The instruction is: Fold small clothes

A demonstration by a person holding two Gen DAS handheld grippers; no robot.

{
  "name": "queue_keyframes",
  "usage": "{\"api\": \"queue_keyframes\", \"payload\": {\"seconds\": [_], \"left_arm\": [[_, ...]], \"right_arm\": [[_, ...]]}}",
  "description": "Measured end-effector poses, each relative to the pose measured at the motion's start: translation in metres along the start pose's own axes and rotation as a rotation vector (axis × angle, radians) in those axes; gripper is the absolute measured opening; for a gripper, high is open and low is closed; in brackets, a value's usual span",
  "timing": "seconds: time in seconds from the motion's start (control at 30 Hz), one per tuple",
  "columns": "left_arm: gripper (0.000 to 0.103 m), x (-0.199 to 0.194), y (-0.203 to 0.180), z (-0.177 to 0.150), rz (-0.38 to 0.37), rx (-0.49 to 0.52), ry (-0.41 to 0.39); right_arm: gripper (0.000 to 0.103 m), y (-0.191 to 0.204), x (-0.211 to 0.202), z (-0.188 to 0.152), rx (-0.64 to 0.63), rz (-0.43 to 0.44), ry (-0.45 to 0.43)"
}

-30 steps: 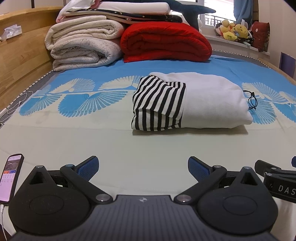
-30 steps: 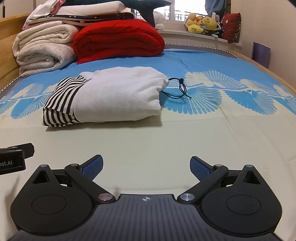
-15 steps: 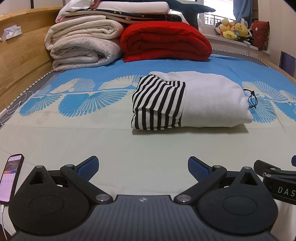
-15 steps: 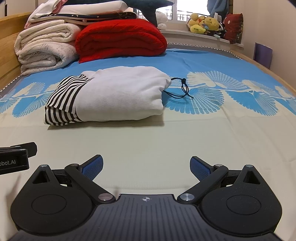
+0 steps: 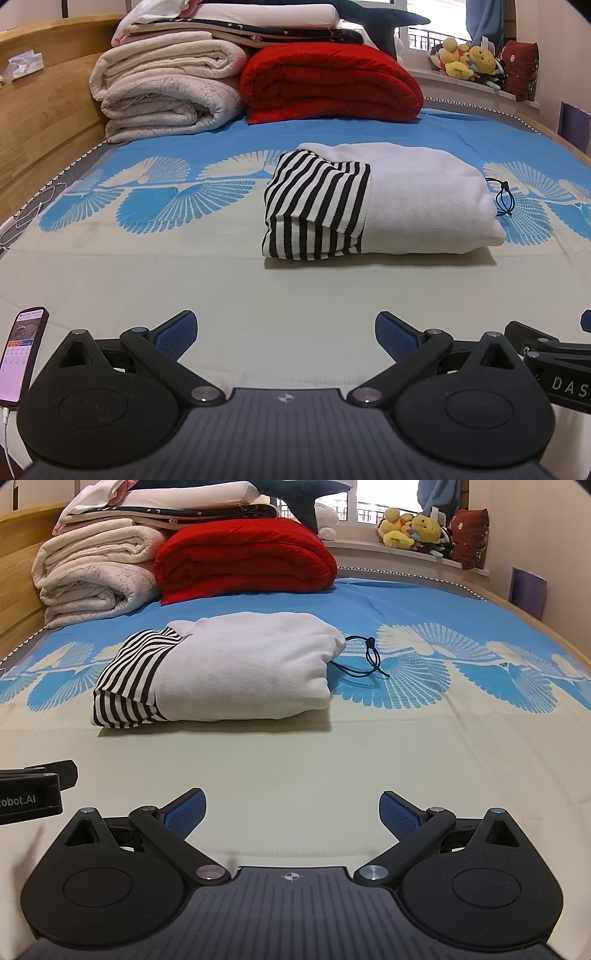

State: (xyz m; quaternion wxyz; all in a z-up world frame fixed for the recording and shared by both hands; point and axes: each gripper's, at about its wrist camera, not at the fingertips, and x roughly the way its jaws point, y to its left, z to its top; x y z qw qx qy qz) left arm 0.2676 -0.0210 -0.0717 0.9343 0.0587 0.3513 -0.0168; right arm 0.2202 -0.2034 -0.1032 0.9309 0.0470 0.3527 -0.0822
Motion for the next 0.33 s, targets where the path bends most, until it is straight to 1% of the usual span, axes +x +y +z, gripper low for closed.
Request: {"api": "queue_keyframes", "payload": {"seconds": [0.23,0.33], "left_arm": [[0.102,-0.0028,-0.0037,-0.0015,0.021,0.015,-0.018],[0.102,-0.0023,-0.0031,-0.0014,0.009,0.004,-0.01]], "right_arm": [[0.1,0.0023,-0.0002,-0.0008,-0.008,0.012,0.004],[0.1,0.0031,-0.0008,-0.0012,-0.01,0.017,0.004]]}}
